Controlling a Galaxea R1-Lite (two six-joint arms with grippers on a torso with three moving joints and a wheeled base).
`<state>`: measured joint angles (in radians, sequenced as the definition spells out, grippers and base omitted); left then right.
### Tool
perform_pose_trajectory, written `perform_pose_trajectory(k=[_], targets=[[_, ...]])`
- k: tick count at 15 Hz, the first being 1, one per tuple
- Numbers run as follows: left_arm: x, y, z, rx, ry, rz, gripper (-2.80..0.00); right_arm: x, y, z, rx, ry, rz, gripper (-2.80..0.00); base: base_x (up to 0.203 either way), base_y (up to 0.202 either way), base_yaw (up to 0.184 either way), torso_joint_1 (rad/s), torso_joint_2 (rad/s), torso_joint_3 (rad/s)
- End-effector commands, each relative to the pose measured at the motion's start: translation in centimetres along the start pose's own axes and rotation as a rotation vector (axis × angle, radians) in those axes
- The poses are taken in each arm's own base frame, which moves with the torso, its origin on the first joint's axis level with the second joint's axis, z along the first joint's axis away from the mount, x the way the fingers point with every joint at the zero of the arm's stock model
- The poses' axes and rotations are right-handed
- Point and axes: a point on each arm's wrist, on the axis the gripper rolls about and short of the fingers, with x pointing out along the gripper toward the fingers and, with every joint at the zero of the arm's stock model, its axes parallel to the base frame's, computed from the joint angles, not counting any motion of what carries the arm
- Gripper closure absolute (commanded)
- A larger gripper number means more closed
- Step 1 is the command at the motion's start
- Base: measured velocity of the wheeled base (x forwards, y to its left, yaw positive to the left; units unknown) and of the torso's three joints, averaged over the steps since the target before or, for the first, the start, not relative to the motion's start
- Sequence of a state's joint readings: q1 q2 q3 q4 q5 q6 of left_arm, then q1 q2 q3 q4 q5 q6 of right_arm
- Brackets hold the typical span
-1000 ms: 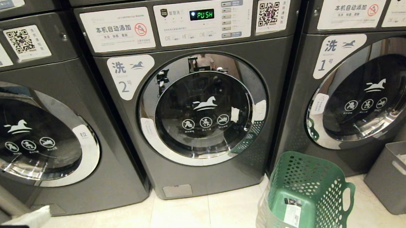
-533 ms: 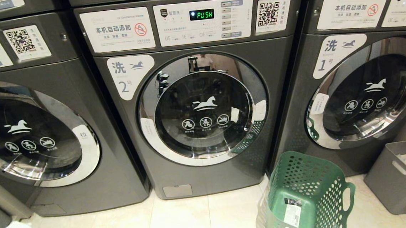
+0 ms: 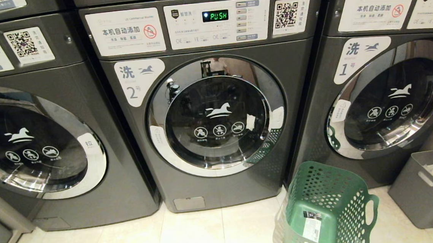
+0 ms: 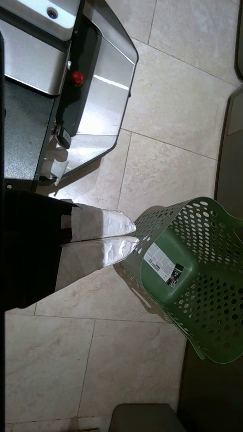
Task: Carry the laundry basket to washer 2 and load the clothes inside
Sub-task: Press the washing machine switch
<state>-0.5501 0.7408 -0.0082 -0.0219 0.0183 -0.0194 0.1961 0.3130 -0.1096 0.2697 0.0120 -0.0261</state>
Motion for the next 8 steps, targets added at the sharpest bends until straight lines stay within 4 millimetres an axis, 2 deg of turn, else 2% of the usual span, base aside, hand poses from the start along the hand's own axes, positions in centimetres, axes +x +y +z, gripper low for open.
perform_pose_trajectory(k=[1,4,8], targets=[[0.1,0.2,-0.4,-0.031,0.012,0.038,0.0,0.1,0.0,0.0,-0.002,0.011,0.001,0.0,0.0,0.0,0.0,0.0,0.0,0.0],[0.2,0.9,-0.4,-0.152,0.047,0.18,0.0,0.1,0.0,0.0,0.001,0.022,0.0,0.0,0.0,0.0,0.0,0.0,0.0,0.0],[-0.9,1.5,-0.9,-0.315,-0.065,0.425,0.0,0.1,0.0,0.0,0.023,0.023,-0.044,0.0,0.0,0.0,0.0,0.0,0.0,0.0]])
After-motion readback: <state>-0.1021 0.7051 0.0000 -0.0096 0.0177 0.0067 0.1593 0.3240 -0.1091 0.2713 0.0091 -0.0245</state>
